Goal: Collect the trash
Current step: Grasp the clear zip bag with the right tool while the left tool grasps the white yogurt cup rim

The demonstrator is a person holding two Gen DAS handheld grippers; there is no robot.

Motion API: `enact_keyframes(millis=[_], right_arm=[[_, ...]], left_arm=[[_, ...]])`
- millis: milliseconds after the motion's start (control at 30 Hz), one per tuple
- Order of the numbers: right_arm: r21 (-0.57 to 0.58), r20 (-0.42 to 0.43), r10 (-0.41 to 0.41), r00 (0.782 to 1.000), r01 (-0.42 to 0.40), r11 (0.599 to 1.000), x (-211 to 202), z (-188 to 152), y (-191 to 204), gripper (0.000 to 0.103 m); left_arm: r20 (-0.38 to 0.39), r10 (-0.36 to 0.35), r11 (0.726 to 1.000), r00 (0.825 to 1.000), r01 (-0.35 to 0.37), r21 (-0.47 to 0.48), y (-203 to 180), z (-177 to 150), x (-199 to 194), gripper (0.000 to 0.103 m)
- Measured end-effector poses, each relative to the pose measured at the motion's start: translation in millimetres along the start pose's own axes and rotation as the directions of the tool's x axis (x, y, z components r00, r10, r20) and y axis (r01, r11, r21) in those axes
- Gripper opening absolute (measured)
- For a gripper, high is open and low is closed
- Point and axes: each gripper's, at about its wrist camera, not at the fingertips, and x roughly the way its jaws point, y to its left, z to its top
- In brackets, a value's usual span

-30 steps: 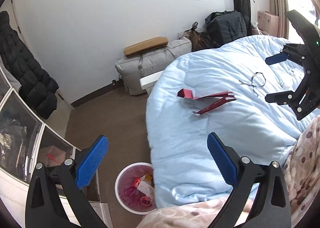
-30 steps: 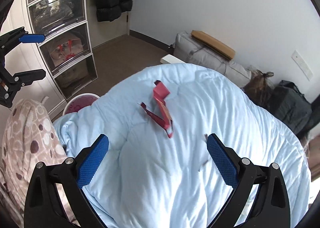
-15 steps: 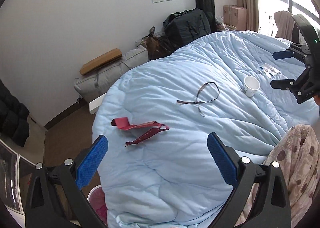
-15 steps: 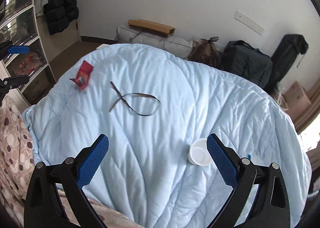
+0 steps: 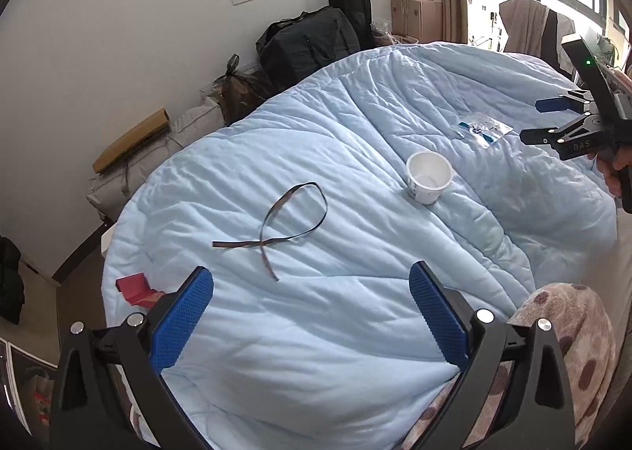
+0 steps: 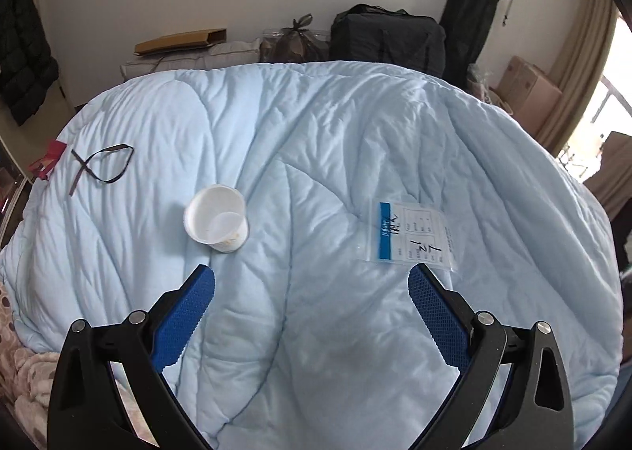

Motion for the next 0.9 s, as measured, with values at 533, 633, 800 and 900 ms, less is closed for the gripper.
enact_keyframes(millis=[533,633,800,900], right_arm=[[0.125,-0.187,-0.059,0.981,0.083,0.989,142,1,-113,0.096],[0.125,-0.213,-0.054,0.976,0.082,0.989,167,4,-120,0.096],[0.205,-0.253,0.003,0.967,0.051,0.977,201,2,-132,0.096],[0.265,-0.246,0.072,0.966,-0.005,0.964,210,-4,-136,0.07]], left_arm=[[-0.053,-0.051,0.998,0.997,0.054,0.042,-68,53,92,0.098],[-0.059,-0.048,0.997,0.997,0.051,0.052,-70,58,102,0.098],[-0.081,-0.038,0.998,0.996,0.041,0.036,-68,59,115,0.098],[-0.087,-0.028,0.999,0.996,0.03,0.027,-67,57,117,0.098]])
